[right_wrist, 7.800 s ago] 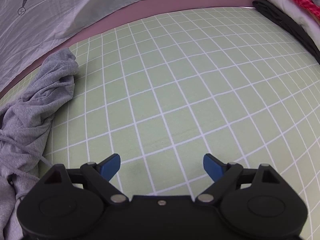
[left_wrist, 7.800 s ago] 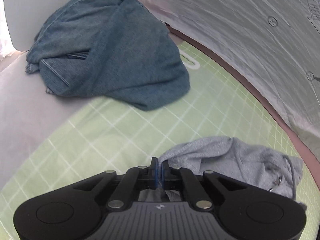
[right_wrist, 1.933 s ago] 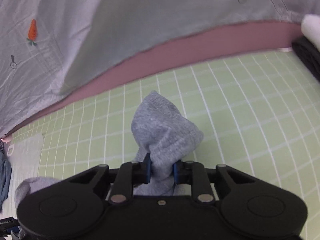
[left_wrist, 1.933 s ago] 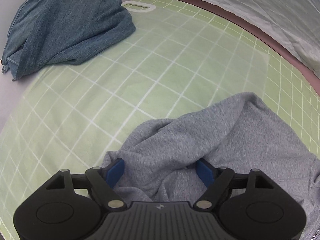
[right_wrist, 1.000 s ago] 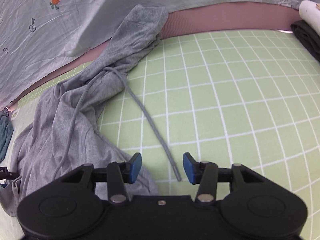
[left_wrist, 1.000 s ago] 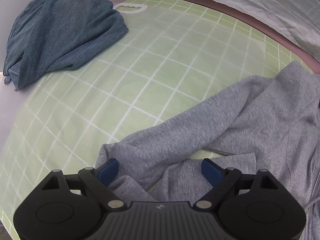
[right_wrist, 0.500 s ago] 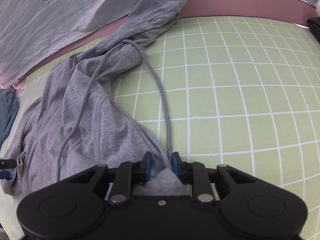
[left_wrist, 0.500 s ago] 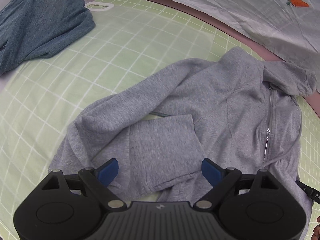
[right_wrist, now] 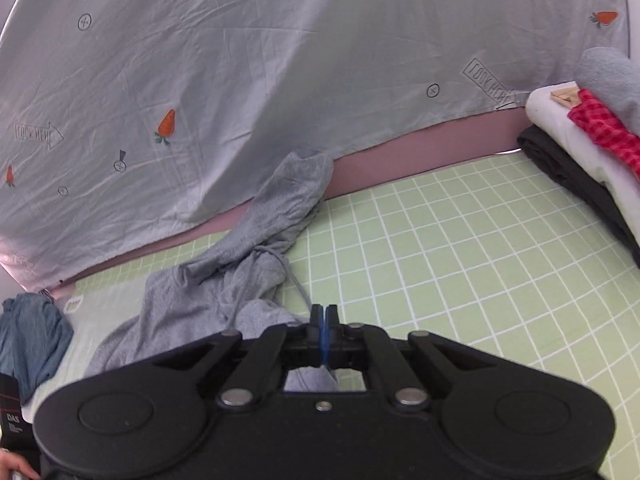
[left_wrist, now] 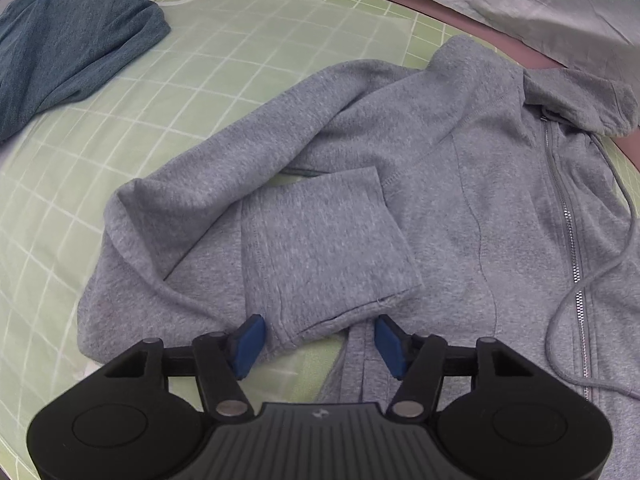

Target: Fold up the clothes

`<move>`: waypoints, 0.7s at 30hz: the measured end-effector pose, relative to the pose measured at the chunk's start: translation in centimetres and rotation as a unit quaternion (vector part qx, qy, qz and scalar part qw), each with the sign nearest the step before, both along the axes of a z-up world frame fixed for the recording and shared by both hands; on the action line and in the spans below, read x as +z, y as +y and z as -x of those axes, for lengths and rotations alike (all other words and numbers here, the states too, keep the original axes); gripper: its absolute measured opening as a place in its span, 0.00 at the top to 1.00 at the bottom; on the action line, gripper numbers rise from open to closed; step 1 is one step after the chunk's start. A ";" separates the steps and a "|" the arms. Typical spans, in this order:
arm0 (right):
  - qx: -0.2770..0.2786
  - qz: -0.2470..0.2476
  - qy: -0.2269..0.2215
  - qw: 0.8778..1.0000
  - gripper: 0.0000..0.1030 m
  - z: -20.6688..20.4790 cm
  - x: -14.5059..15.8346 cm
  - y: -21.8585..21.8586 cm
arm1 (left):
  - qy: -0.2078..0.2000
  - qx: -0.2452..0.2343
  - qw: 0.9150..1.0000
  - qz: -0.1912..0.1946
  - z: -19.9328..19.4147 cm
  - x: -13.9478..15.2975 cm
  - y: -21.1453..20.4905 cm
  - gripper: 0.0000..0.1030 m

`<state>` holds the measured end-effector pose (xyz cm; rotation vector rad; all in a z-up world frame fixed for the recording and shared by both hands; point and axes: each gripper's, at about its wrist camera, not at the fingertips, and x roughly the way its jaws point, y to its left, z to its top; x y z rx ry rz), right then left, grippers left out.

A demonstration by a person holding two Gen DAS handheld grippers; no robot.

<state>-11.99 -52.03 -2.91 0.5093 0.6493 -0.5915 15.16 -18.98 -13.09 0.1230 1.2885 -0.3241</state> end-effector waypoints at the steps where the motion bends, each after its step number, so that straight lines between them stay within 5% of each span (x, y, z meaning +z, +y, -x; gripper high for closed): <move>1: 0.009 0.001 0.026 1.000 1.00 -0.1 -1.0 0.1 | 0.000 0.001 1.000 0.000 0.0 0.0 0.0 0.39; 3: -0.003 -0.005 0.061 0.998 1.00 0.3 -3.2 0.2 | 0.000 -0.002 1.000 -0.004 0.0 0.0 -0.2 0.39; 8: -0.012 -0.026 0.066 0.997 0.98 0.2 -6.3 -1.2 | 0.004 -0.005 1.000 -0.004 -0.1 0.1 -0.3 0.39; 11: -0.033 -0.021 0.062 0.997 0.84 -1.0 -7.1 -3.1 | 0.007 -0.001 1.000 -0.001 -0.2 0.0 -0.2 0.39; 13: -0.035 -0.033 0.058 0.997 0.84 -2.1 -7.9 -4.6 | 0.008 0.000 1.000 -0.001 -0.2 -0.1 -0.2 0.39; 21: 0.029 -0.079 0.088 0.993 0.84 -7.4 -10.5 -6.5 | 0.005 0.000 1.000 -0.004 0.0 -0.2 -0.5 0.33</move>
